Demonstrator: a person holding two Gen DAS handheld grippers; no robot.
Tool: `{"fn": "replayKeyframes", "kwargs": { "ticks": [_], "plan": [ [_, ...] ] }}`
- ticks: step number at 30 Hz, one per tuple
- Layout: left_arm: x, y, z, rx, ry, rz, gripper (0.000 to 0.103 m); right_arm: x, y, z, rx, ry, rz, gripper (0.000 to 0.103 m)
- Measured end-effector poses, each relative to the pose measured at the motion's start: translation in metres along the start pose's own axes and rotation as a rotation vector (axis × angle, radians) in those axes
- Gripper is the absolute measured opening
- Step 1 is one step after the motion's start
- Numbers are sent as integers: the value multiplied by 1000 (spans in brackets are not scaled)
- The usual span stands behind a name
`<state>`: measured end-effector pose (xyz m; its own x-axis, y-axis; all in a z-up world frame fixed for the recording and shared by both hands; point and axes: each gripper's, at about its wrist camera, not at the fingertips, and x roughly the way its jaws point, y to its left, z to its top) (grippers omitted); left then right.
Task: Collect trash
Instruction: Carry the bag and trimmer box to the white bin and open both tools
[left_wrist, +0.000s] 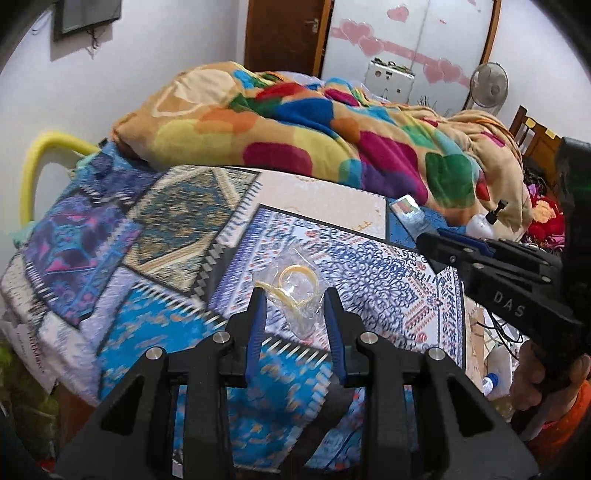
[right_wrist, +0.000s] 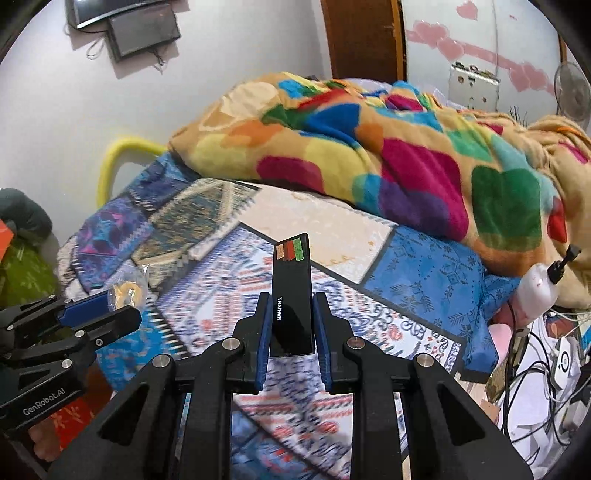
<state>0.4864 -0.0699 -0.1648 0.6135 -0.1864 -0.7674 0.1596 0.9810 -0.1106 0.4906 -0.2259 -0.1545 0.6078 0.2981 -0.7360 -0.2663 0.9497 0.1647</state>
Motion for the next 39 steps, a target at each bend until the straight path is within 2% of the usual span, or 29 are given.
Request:
{"fn": "replayKeyframes", "kwargs": {
  "ticks": [7, 13, 19, 28, 39],
  "plan": [
    [-56, 31, -27, -18, -46, 74, 31, -36, 52, -3, -51, -57, 59, 20],
    [-100, 76, -59, -91, -62, 119, 31, -55, 109, -13, -116, -75, 116, 20],
    [-129, 125, -94, -168, -63, 147, 31, -62, 165, -30, -187, -71, 175, 20],
    [-138, 191, -156, -228, 5, 196, 31, -31, 244, -67, -250, 40, 286, 20],
    [-111, 267, -251, -412, 145, 214, 31, 28, 320, -117, -366, 245, 342, 20]
  ]
}}
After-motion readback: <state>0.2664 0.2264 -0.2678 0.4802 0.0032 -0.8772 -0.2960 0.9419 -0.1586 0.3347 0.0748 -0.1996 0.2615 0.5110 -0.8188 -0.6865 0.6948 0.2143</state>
